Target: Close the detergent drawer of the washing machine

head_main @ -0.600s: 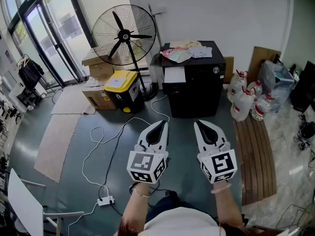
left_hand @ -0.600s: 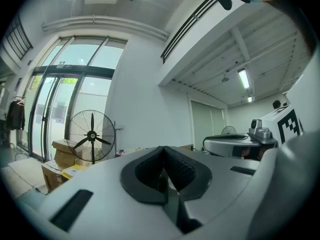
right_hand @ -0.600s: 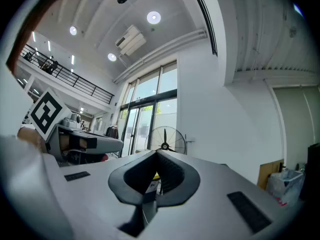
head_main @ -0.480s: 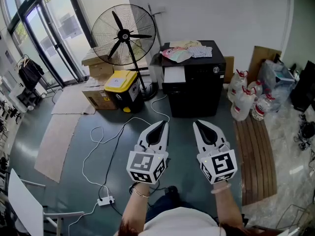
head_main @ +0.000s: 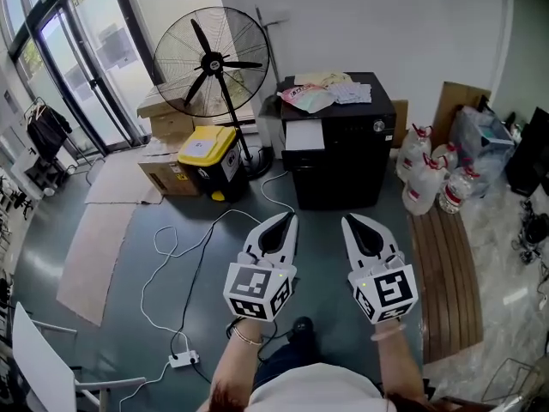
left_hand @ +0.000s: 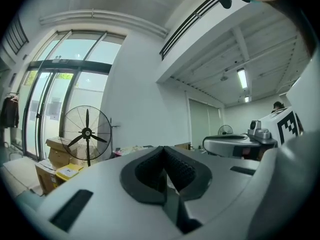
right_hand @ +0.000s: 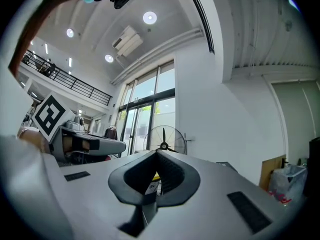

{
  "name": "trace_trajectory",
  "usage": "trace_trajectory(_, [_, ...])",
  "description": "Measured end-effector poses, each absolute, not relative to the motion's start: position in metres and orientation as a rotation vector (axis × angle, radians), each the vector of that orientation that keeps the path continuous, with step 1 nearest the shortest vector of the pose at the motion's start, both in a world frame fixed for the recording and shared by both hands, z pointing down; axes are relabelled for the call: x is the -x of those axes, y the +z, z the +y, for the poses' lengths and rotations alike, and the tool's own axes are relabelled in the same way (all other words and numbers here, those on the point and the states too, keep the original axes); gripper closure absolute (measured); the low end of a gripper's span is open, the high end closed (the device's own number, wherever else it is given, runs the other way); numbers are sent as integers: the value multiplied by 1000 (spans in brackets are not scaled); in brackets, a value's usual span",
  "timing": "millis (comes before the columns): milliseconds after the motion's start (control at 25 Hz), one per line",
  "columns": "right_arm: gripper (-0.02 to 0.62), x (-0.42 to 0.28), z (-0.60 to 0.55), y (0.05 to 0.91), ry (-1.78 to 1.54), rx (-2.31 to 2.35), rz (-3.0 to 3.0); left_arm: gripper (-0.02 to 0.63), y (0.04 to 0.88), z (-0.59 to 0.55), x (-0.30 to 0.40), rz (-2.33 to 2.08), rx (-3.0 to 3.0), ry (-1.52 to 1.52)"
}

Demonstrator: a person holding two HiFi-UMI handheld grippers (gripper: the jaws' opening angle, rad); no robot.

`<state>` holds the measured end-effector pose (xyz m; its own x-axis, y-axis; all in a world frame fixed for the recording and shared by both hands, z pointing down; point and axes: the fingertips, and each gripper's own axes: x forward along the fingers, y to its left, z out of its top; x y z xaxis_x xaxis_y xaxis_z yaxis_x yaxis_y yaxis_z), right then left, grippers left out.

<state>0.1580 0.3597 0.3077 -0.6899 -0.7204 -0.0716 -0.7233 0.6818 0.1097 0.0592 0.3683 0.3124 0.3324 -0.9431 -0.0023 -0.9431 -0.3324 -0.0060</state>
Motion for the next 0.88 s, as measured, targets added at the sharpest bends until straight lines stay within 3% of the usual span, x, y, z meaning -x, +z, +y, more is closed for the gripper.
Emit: trace_trajectory(880, [571, -77, 215, 333, 107, 1393, 2838, 586, 346, 220, 31, 1746, 2661, -57])
